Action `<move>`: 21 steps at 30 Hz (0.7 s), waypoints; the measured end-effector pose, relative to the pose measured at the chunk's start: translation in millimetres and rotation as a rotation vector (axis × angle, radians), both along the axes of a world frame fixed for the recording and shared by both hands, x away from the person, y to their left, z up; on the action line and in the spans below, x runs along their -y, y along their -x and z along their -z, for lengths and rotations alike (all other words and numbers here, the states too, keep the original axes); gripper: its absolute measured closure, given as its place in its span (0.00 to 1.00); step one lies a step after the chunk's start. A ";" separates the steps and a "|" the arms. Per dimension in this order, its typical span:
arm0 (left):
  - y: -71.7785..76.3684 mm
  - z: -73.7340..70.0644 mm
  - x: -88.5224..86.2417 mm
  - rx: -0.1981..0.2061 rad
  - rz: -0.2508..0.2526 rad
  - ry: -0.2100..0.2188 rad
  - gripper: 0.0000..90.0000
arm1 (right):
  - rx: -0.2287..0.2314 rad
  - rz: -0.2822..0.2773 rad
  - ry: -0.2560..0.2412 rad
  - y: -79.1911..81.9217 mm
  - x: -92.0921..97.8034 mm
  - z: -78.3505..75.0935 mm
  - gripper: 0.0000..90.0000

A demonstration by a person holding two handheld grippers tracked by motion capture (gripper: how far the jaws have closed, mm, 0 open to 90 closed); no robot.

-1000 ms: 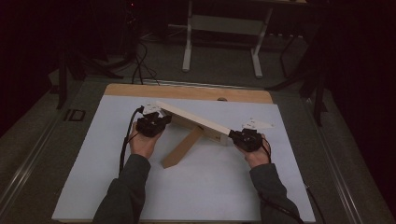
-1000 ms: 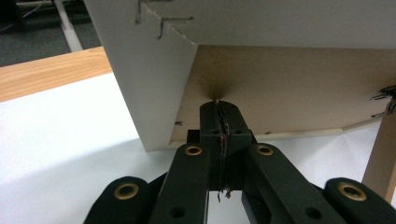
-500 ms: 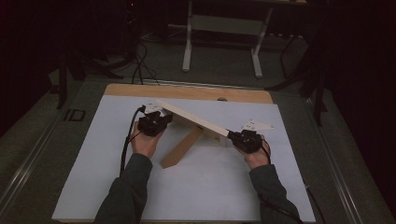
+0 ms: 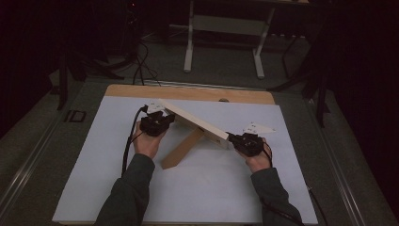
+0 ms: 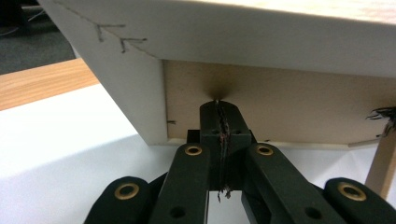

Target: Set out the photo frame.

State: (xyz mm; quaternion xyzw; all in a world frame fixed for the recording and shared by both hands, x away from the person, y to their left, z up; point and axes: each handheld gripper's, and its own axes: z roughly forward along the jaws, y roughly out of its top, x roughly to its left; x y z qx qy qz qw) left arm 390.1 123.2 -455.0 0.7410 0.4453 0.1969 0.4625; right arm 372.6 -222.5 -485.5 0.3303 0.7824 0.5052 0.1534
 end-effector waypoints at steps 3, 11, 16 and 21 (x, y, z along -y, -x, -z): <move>1.6 -2.9 0.8 0.011 0.006 0.007 1.00 | -0.001 -0.001 0.003 1.0 -0.8 -0.2 1.00; 5.6 -12.8 1.1 0.039 0.016 0.013 1.00 | 0.005 -0.020 0.005 5.5 -4.5 -1.0 1.00; 6.9 -17.6 3.1 0.048 0.023 0.022 1.00 | 0.009 -0.044 0.011 9.8 -8.2 -2.4 1.00; 7.3 -20.3 4.3 0.054 0.025 0.028 1.00 | 0.017 -0.056 0.011 12.3 -10.5 -4.3 1.00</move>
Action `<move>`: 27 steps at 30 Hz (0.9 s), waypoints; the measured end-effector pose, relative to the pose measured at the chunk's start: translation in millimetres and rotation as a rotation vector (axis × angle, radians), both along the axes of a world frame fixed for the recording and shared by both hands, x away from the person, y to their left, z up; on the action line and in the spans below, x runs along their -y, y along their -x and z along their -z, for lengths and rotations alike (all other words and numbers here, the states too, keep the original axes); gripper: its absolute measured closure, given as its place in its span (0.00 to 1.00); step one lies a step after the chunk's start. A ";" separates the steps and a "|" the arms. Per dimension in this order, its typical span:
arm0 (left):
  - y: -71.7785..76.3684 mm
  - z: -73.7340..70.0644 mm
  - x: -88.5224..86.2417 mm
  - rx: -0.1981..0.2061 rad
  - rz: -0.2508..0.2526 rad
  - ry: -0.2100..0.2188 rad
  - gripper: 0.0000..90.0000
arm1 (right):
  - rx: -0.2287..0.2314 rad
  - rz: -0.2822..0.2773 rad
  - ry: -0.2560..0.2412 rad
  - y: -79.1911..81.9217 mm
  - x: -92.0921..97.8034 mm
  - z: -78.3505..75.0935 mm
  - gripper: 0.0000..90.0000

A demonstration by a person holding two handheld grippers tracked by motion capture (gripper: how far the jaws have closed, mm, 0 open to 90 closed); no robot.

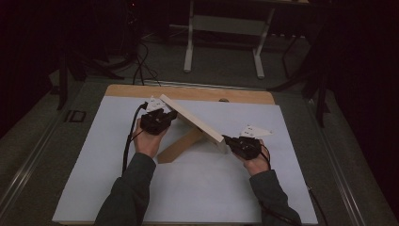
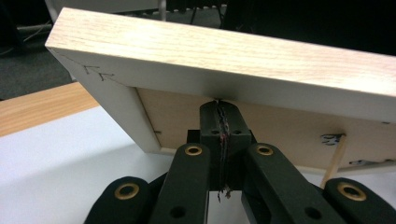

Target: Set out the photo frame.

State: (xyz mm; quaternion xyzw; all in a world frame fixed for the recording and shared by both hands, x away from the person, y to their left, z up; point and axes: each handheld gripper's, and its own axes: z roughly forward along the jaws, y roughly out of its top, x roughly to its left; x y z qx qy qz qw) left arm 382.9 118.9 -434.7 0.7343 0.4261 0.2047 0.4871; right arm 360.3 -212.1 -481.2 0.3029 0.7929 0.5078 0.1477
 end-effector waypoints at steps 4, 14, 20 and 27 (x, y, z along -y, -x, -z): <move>0.6 -1.9 0.8 0.003 0.005 0.003 1.00 | 0.006 -0.014 0.003 3.1 -1.6 -2.8 1.00; 1.7 -2.5 6.9 0.006 0.020 -0.007 1.00 | 0.017 -0.040 0.007 8.9 -6.3 -5.5 1.00; 1.5 -2.6 9.9 0.007 0.027 -0.010 1.00 | 0.021 -0.061 0.010 12.2 -10.5 -7.0 1.00; 3.4 -2.9 12.8 0.011 0.045 -0.020 1.00 | 0.030 -0.080 0.013 15.2 -15.3 -9.2 1.00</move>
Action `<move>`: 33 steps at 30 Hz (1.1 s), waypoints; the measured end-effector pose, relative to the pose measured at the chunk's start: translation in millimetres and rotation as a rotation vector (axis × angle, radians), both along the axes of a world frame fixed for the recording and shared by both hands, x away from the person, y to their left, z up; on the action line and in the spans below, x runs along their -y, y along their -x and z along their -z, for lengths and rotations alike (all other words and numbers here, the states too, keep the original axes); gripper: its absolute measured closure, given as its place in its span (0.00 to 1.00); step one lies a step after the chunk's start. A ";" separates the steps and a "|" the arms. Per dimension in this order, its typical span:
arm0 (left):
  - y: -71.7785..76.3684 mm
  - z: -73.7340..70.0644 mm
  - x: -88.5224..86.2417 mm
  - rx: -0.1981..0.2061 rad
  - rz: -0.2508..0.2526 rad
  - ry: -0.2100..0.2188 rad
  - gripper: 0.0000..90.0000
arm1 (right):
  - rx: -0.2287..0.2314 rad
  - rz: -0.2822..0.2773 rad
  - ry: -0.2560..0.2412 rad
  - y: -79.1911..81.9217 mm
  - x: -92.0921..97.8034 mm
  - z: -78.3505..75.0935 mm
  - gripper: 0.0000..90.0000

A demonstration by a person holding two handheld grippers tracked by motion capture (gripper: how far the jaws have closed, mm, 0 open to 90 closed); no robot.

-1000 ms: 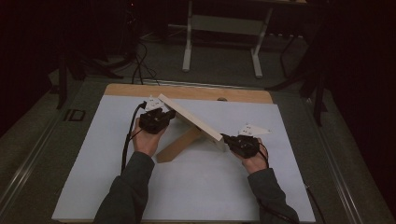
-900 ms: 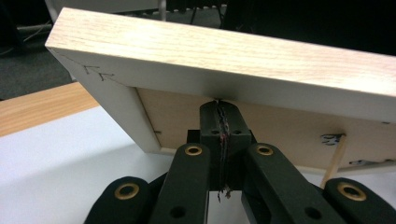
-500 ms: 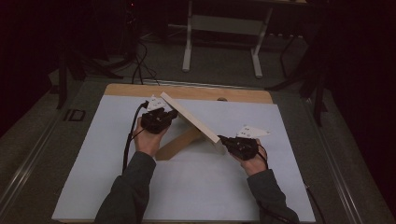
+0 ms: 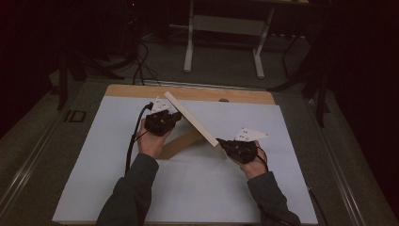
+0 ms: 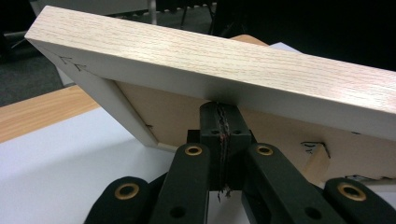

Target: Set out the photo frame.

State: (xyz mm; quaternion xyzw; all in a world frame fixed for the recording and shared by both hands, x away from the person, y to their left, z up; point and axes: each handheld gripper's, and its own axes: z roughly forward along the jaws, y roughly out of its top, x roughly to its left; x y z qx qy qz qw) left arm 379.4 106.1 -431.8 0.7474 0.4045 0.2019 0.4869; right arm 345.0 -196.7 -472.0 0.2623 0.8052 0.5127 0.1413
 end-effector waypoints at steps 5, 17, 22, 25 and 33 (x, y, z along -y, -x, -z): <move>0.5 -0.2 2.1 0.005 0.012 -0.007 1.00 | 0.006 -0.009 0.004 2.2 -2.5 -2.2 1.00; 3.2 -1.7 10.5 0.018 0.050 -0.026 1.00 | 0.018 -0.032 0.021 5.0 -9.1 -4.9 1.00; 4.5 -2.1 12.5 0.019 0.059 -0.029 1.00 | 0.022 -0.037 0.023 5.5 -11.0 -5.2 1.00; 5.7 -2.3 13.7 0.022 0.062 -0.033 1.00 | 0.023 -0.037 0.021 5.9 -11.9 -5.1 1.00; 8.7 -2.6 18.0 0.025 0.080 -0.036 1.00 | 0.028 -0.048 0.021 7.8 -13.8 -5.9 1.00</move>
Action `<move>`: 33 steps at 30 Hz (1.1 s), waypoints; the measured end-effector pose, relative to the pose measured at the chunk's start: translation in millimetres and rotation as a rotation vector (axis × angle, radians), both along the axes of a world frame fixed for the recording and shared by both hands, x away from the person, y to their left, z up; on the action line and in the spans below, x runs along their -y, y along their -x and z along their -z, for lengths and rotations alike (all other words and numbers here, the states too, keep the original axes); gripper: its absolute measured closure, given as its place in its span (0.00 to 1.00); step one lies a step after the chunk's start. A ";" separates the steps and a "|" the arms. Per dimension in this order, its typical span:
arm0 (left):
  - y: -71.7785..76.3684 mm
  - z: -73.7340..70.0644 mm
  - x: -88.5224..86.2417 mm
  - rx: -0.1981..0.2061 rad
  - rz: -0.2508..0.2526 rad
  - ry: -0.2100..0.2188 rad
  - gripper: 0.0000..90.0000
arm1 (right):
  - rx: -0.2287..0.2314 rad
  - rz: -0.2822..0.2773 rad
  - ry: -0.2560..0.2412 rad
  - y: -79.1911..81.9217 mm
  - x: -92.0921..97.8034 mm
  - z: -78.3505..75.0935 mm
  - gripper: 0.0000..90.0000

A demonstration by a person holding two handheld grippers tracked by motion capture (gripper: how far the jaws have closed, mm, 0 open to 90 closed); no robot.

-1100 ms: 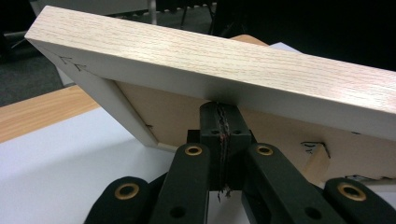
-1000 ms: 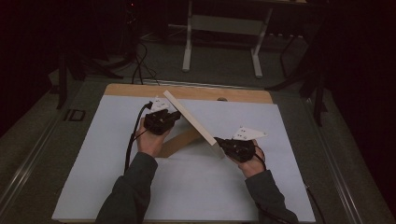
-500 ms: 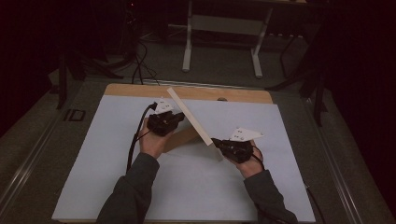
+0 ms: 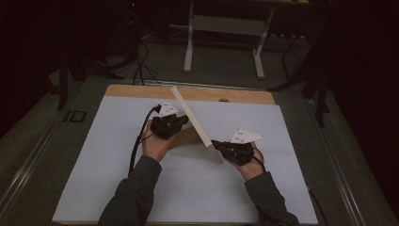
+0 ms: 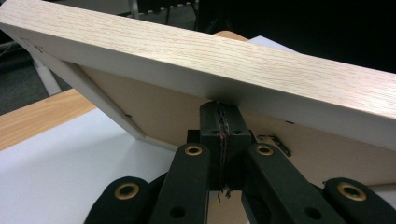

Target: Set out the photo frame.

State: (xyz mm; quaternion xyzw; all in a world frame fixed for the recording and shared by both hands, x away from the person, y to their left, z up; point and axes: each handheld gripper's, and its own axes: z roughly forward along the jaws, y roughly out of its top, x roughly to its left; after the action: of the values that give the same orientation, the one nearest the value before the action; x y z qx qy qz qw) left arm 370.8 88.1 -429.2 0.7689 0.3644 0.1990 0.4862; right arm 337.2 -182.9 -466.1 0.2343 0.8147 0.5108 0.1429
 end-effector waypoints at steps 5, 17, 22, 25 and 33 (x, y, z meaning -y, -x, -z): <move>0.8 -0.2 1.2 0.001 0.005 -0.001 1.00 | 0.007 -0.005 0.003 1.0 -1.2 -1.7 1.00; 2.6 -0.2 4.3 0.001 0.015 -0.002 1.00 | 0.020 -0.024 0.009 4.5 -5.8 -6.2 1.00; 2.7 -0.1 5.6 -0.002 0.020 0.006 1.00 | 0.028 -0.036 0.009 6.5 -8.7 -9.8 1.00; 3.2 0.0 6.2 -0.002 0.020 0.007 1.00 | 0.034 -0.042 0.012 7.4 -9.9 -11.2 1.00; 4.4 0.2 7.8 0.000 0.027 0.006 1.00 | 0.040 -0.053 0.014 10.1 -13.2 -12.9 1.00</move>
State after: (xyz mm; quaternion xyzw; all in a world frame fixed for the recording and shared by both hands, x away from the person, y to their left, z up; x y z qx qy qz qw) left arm 366.4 80.3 -429.5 0.7723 0.3546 0.1912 0.4911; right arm 327.1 -169.7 -453.3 0.2014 0.8211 0.5134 0.1473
